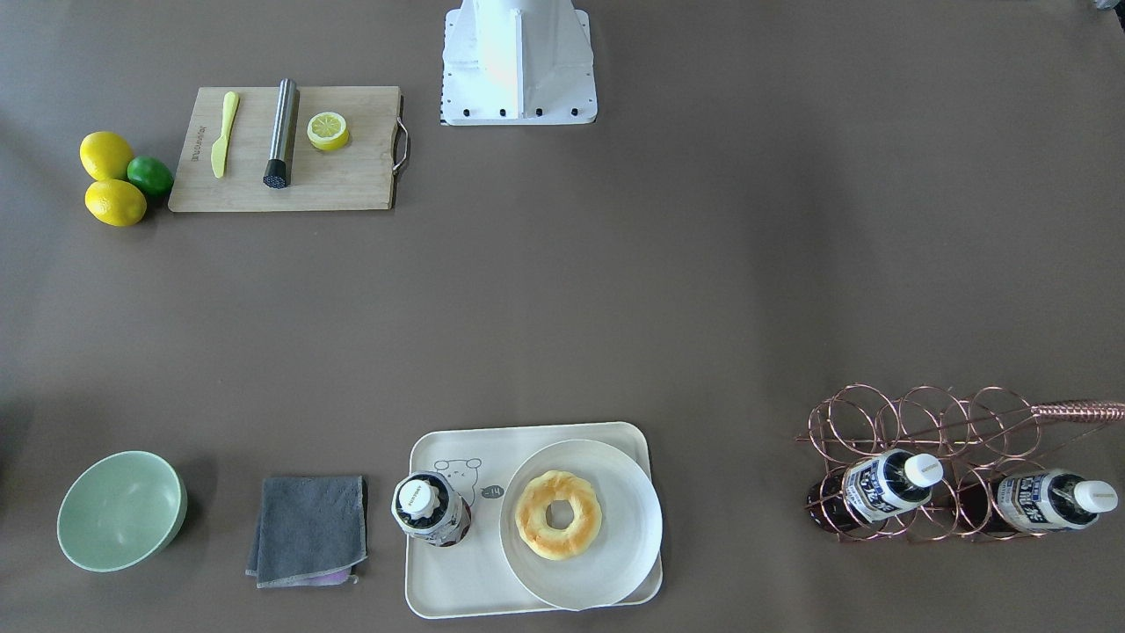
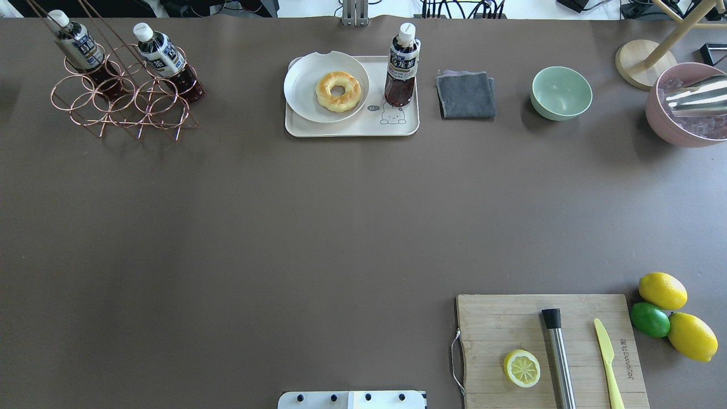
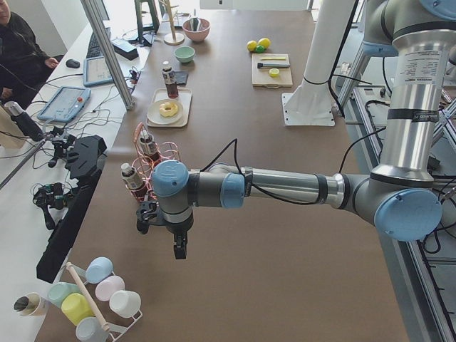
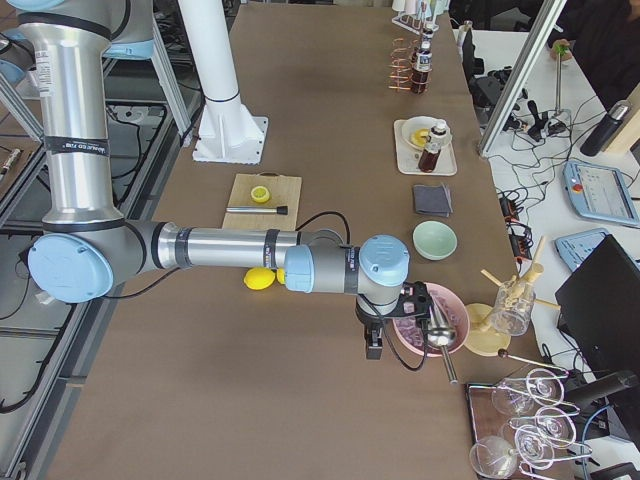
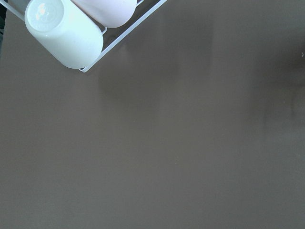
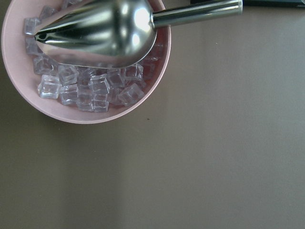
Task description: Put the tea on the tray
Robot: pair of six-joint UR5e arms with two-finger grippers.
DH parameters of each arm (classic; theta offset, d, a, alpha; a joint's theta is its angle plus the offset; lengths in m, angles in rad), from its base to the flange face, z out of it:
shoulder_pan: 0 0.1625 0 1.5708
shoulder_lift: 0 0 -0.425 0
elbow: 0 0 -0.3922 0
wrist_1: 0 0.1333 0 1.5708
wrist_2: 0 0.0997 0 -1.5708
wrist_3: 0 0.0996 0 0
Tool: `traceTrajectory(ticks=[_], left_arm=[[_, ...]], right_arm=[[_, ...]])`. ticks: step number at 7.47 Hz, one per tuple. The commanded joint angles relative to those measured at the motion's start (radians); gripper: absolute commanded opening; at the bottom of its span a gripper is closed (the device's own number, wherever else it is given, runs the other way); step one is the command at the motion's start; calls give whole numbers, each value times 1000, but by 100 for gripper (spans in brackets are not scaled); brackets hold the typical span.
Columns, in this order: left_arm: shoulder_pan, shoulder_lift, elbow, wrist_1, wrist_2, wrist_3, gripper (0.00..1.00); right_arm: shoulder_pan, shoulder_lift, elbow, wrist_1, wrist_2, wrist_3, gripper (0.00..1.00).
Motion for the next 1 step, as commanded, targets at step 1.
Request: traceTrajectory(ticks=[1], left_arm=[[0,1,0,-1,1,0,98]], right_arm=[[0,-5,4,1,0,-1,100]])
